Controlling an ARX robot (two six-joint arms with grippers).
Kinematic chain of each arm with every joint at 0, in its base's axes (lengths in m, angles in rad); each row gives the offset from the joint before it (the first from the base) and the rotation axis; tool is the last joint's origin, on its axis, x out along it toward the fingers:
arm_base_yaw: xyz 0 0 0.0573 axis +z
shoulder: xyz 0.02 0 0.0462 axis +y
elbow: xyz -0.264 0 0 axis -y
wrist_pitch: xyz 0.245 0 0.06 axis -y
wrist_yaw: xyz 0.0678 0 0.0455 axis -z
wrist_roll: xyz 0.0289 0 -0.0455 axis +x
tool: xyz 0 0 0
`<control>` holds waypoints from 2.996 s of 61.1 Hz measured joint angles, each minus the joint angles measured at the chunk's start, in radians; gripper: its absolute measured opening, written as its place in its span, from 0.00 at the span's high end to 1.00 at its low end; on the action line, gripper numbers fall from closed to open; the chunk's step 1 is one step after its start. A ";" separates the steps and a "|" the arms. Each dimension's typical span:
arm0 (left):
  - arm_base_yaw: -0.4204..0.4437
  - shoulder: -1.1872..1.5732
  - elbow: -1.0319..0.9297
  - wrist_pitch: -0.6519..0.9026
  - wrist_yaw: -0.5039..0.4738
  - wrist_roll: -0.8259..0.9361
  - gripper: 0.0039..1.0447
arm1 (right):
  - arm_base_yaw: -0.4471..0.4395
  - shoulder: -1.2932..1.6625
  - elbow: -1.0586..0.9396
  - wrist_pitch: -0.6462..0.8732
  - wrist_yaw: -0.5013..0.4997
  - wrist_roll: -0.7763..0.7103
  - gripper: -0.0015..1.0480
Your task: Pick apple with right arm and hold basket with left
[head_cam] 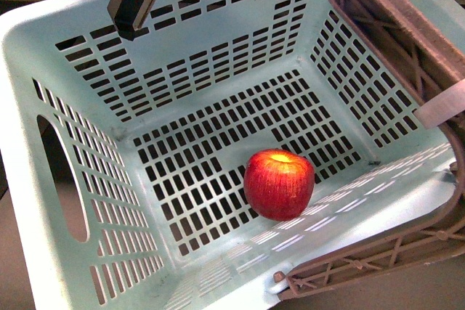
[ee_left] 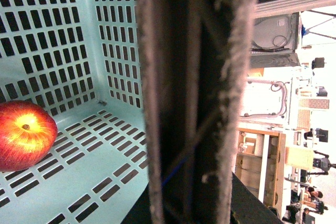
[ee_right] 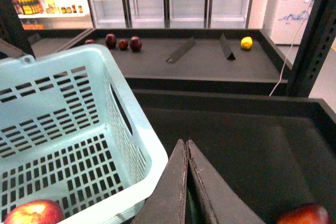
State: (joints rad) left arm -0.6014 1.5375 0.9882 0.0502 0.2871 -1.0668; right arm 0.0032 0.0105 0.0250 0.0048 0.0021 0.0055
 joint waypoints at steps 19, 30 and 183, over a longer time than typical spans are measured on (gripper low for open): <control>0.000 0.002 0.000 0.000 0.000 0.001 0.94 | 0.000 -0.004 0.000 -0.003 0.000 0.000 0.98; 0.000 0.002 0.000 0.000 0.001 0.000 0.94 | 0.000 -0.004 0.000 -0.003 0.000 -0.001 0.97; 0.320 -0.223 -0.569 0.722 -0.551 0.224 0.33 | 0.000 -0.005 0.000 -0.003 -0.001 -0.002 0.09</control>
State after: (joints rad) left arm -0.2817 1.3144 0.4194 0.7723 -0.2638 -0.8433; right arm 0.0032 0.0055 0.0250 0.0013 0.0013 0.0040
